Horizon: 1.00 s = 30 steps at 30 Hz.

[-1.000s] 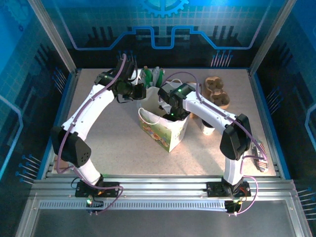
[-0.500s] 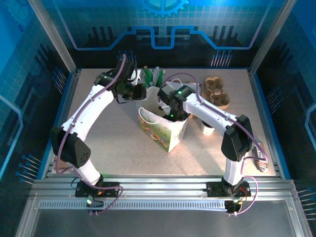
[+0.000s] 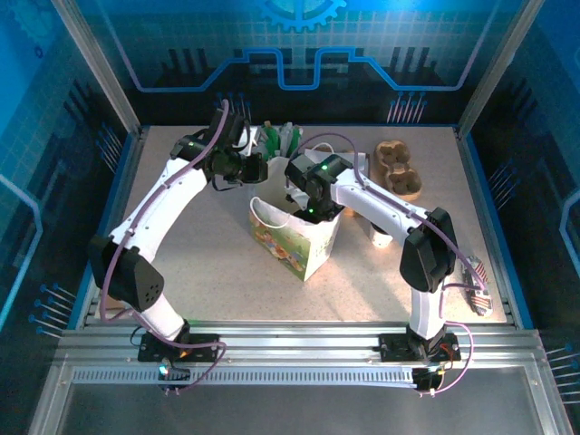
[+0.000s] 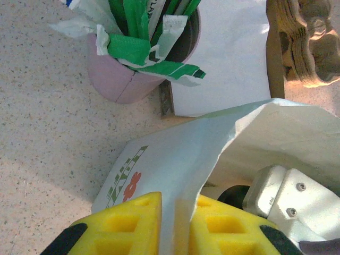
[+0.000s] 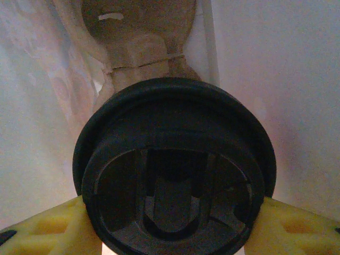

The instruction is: Pack the takeout coffee

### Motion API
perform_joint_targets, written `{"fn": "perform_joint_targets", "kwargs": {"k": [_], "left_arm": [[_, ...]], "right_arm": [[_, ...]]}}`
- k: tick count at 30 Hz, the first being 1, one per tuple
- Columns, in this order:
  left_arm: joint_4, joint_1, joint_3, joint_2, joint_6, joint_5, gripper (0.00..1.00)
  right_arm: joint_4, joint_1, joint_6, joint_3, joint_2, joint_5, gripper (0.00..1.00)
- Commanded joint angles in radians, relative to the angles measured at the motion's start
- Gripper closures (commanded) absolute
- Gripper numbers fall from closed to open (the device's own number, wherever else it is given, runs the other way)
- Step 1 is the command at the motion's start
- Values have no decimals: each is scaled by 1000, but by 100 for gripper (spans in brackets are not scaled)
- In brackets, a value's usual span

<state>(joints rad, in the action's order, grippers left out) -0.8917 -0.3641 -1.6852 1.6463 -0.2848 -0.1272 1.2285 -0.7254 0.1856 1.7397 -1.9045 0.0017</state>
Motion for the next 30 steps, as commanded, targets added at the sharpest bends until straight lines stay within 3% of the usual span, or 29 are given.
{"fn": "perform_joint_targets", "kwargs": {"k": [1,12,24,30], "left_arm": [[12,-3,23,-32,24,-5,81],[54,-4,76,-78,26,12,80],[78,-6,130,-133,30,51,65],[96,-9,147,-148,33,52,61]], "right_arm": [[13,-6,-15,6,-68,-95,47],[-21,-58,28,-60,-48,-37,47],[-65,-114,59,-109,-51,-30,47],[-85,-112,58,-134,-50,-22,46]]}}
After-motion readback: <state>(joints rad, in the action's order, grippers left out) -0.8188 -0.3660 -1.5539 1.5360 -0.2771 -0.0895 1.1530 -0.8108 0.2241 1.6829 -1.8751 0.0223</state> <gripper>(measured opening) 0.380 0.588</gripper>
